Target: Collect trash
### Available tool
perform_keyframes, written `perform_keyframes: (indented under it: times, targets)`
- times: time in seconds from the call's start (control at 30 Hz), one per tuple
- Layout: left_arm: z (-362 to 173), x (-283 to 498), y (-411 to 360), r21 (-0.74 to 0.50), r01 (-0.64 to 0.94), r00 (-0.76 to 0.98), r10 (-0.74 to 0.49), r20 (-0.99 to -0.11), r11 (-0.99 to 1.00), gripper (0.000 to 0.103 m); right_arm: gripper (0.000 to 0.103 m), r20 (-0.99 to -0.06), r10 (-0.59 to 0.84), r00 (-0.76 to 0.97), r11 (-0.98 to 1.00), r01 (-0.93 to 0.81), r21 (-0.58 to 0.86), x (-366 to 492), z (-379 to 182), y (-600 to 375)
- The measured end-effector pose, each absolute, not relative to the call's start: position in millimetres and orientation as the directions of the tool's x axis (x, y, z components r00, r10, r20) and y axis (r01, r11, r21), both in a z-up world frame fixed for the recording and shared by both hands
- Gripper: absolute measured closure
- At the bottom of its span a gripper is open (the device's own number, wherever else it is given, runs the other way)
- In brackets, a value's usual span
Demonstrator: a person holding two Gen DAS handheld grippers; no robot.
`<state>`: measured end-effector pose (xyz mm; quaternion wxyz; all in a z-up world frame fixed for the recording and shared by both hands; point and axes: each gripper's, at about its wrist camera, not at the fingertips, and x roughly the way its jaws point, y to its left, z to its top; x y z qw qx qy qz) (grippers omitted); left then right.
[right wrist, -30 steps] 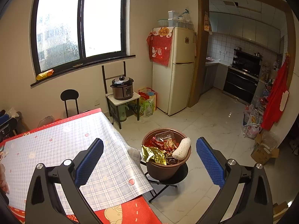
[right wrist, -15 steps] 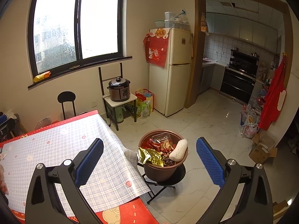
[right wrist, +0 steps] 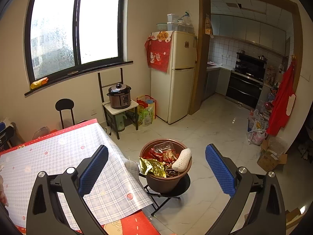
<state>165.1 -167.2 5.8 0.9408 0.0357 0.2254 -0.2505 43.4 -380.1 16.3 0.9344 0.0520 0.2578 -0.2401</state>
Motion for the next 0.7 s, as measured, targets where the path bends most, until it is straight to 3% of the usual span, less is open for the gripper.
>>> perform_keyframes:
  times: [0.7]
  targets:
    - [8.7, 169.0, -167.9, -0.054, 0.487, 0.777, -0.461, -0.428, 0.871, 0.006, 0.005, -0.504, -0.441, 0.743, 0.87, 0.491, -0.037, 39.5, 18.8, -381.3]
